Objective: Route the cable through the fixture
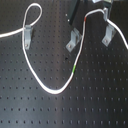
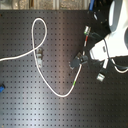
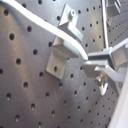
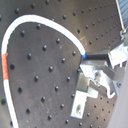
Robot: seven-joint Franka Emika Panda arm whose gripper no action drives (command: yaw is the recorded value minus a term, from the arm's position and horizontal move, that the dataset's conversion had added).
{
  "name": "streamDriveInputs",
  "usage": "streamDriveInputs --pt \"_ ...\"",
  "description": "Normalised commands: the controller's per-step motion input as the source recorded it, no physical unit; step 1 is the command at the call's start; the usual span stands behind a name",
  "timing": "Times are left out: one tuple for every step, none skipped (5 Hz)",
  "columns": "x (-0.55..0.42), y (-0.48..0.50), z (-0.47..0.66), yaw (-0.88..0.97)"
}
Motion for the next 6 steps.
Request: streamDriveInputs --pt "-0.088 0.237 0.01 0.11" --pt "0.291 0.082 0.44 -0.09" --pt "0.139 0.006 0.47 -0.16" --pt "0.054 -0.008 0.47 -0.17" --pt "0.005 0.015 0.46 -0.15" --pt "-0.004 0.006 0.32 -0.13"
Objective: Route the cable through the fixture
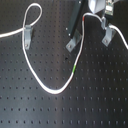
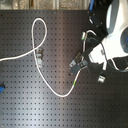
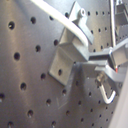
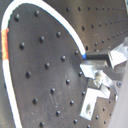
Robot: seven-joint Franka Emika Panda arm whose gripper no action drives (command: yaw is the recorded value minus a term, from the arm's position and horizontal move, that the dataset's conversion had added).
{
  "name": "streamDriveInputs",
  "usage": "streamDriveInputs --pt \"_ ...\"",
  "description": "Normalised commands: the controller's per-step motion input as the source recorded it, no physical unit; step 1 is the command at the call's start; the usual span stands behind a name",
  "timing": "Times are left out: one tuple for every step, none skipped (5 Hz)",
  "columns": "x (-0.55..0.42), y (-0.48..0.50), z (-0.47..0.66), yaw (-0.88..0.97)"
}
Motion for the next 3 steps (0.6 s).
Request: streamDriveInputs --pt "-0.324 -0.26 0.09 0.0" --pt "-0.471 -0.352 -0.13 0.37" --pt "0.0 0.0 0.0 0.05"
